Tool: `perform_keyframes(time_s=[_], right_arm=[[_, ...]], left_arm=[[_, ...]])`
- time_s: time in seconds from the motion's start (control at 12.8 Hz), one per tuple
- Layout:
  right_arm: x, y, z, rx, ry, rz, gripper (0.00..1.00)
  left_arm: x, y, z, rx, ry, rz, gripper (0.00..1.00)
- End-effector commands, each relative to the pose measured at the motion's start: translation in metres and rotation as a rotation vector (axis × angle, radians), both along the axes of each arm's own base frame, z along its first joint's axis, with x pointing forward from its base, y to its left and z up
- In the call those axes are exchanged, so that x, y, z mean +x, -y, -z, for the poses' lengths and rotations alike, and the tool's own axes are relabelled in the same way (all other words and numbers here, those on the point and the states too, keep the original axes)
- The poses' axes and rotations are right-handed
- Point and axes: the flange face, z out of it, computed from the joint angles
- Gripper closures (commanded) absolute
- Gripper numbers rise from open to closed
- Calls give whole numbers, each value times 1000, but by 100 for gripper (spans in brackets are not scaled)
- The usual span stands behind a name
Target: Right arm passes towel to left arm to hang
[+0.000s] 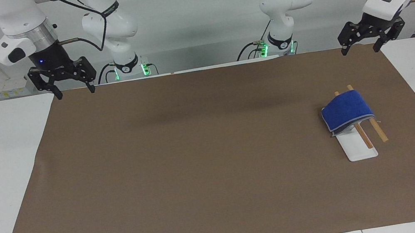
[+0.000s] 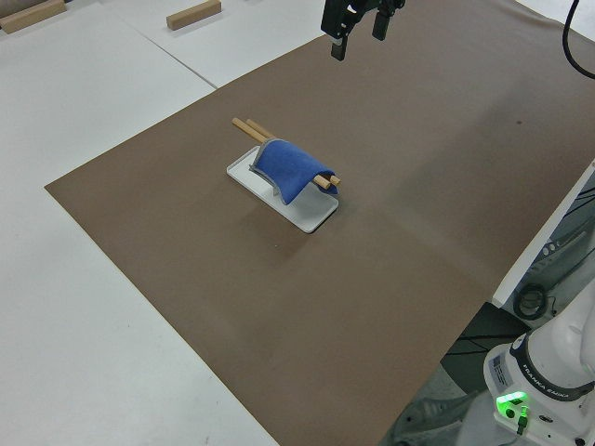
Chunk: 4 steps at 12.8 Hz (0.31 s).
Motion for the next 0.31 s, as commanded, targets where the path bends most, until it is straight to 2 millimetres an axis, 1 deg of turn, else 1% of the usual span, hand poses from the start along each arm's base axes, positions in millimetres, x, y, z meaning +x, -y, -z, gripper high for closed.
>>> perform_keyframes(time_s=[0.0,0.23], right_arm=[[-8,-1,0,13,-2,14,0],[-8,-1,0,13,-2,14,0]], left_arm=[[-1,-2,-1,7,15,23,0],[-4,0,4,6,0,22,0]])
